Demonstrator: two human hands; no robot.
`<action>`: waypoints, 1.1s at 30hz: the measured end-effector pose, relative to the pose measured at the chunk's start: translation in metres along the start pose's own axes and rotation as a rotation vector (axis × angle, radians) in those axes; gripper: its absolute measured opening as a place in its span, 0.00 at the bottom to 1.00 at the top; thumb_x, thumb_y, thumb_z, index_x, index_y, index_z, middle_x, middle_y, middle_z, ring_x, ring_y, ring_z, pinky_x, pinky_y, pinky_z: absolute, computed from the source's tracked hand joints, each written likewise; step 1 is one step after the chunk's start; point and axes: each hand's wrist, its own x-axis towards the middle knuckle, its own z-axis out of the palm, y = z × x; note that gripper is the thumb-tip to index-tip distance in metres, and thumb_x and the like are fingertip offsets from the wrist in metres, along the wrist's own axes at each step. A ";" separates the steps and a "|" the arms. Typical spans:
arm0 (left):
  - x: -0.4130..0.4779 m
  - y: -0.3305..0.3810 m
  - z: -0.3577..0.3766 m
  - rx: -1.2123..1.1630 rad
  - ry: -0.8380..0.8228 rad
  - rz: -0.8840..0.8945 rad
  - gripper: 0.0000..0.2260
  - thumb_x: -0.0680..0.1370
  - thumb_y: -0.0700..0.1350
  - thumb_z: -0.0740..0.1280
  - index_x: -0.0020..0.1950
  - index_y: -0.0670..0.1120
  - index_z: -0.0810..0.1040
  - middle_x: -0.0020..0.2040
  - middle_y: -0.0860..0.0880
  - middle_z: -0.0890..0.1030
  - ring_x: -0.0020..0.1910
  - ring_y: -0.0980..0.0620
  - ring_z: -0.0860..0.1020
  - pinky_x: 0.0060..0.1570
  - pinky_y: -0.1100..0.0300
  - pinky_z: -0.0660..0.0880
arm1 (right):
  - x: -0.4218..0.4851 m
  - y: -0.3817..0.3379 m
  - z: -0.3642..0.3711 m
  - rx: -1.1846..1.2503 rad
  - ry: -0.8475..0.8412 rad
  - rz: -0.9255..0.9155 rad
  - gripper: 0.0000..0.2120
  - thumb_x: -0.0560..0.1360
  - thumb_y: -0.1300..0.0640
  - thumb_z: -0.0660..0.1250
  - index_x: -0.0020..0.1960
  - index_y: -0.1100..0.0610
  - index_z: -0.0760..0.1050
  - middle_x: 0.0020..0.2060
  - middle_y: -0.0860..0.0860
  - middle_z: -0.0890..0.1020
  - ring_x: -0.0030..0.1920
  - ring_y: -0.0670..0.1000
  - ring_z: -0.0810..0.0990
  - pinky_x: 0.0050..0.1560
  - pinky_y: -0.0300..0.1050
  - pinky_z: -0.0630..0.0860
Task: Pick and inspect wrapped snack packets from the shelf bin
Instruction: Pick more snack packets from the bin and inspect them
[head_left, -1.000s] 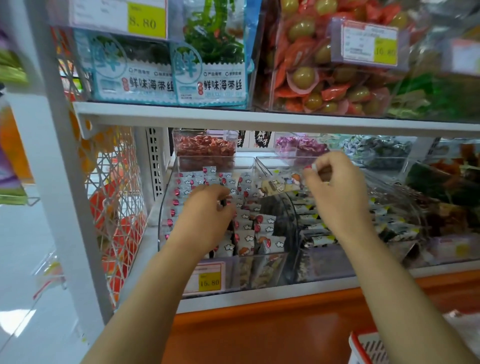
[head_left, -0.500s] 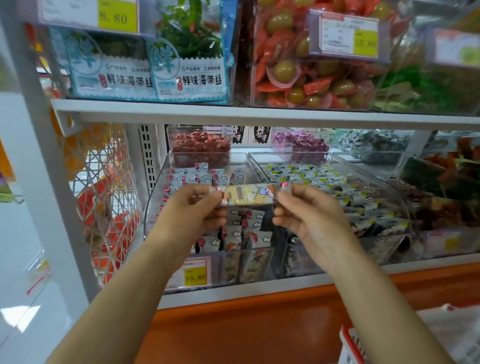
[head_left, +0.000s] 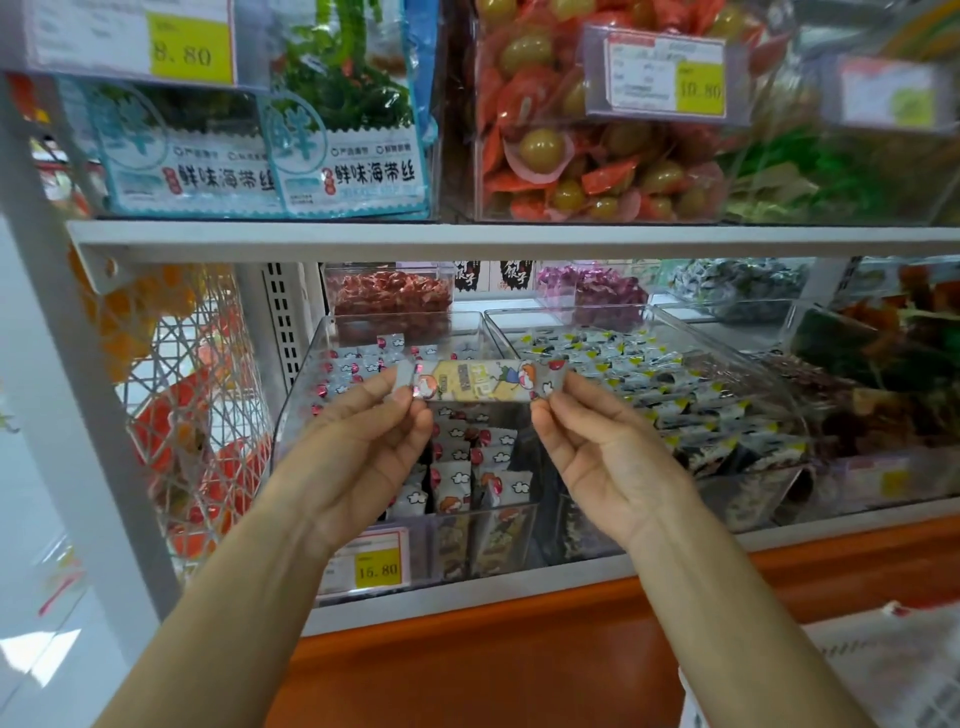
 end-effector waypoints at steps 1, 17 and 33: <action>0.000 -0.001 0.001 -0.003 0.011 0.001 0.07 0.71 0.33 0.64 0.41 0.42 0.80 0.30 0.48 0.78 0.30 0.55 0.79 0.32 0.66 0.78 | 0.000 0.000 0.000 0.020 0.007 -0.002 0.15 0.65 0.72 0.65 0.50 0.63 0.77 0.34 0.56 0.85 0.33 0.50 0.84 0.32 0.37 0.79; -0.008 -0.007 0.004 0.328 0.119 0.043 0.05 0.77 0.30 0.60 0.48 0.39 0.72 0.40 0.44 0.73 0.34 0.53 0.77 0.32 0.65 0.78 | -0.005 0.002 0.004 -0.114 -0.024 -0.197 0.13 0.71 0.75 0.62 0.49 0.61 0.77 0.33 0.53 0.82 0.31 0.48 0.81 0.34 0.37 0.78; -0.012 -0.003 0.008 0.542 -0.019 0.233 0.12 0.72 0.37 0.68 0.55 0.42 0.77 0.53 0.41 0.80 0.49 0.46 0.83 0.49 0.59 0.79 | -0.002 0.004 -0.001 -0.414 0.056 -0.382 0.12 0.73 0.65 0.68 0.34 0.54 0.83 0.34 0.48 0.83 0.36 0.46 0.82 0.37 0.38 0.78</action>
